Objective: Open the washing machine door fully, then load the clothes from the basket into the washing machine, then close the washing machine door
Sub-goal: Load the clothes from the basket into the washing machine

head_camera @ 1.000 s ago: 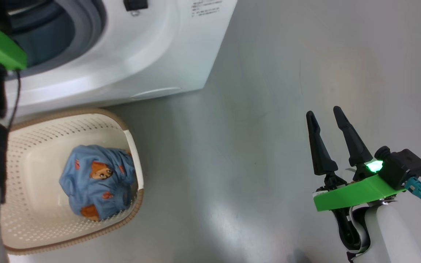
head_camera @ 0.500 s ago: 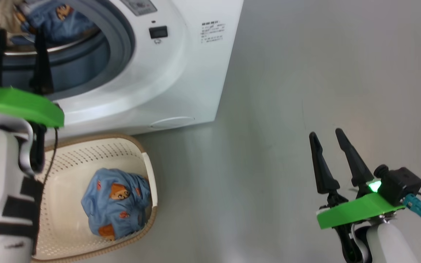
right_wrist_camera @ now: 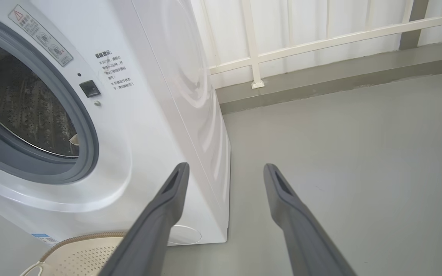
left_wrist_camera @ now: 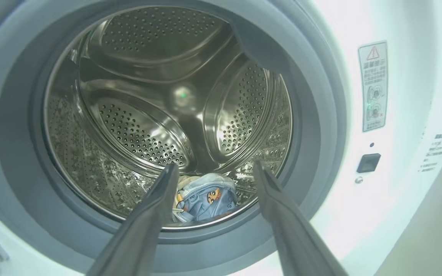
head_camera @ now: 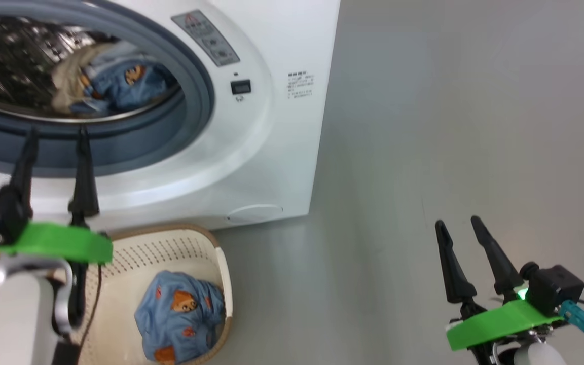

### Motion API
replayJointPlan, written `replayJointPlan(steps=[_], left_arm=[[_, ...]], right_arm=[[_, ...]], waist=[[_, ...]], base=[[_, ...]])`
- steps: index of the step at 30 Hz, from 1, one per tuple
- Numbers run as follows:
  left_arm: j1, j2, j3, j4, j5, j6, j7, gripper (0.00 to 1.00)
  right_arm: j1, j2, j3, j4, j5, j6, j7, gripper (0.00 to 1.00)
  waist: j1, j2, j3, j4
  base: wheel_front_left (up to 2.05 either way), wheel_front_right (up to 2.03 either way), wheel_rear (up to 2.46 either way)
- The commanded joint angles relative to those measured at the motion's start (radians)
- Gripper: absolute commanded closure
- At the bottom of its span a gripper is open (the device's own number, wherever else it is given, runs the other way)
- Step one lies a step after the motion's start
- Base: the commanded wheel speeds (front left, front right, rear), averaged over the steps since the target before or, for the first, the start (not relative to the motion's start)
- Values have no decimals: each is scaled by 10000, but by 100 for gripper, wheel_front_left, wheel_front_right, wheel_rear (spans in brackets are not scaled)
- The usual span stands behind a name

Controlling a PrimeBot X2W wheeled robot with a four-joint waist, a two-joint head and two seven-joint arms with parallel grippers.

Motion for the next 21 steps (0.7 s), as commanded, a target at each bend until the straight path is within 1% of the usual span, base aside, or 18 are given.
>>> replayJointPlan(steps=[1,5,6,10,14,21], left_arm=[[441,410,382,-599,163,162,-60,0],[1547,358,527,-1245,169,428,-60,0],[1547,358,527,-1245,169,428,-60,0],[2606,324,677,-1875,220,666,-60,0],[3592,122,777,-2371,181,937,-60,0],[4903,-204,899,-2936,250,1201,-60,0]], right_arm=[[247,1,178,-200,-172,62,-74,0],[589,1,156,-196,-250,62,-74,0],[589,1,156,-196,-250,62,-74,0],[884,1,110,-315,-276,62,0,0],[1030,-17,83,-476,-351,62,102,0],[1217,-98,8,-716,-459,62,195,0]], waist=[[0,0,-742,101],[0,0,-1288,107],[0,0,-1288,107],[0,0,-1703,112],[0,0,-1913,92],[0,0,-2165,89]], base=[[0,0,0],[0,0,0],[0,0,0],[0,0,0],[0,0,0],[0,0,0]])
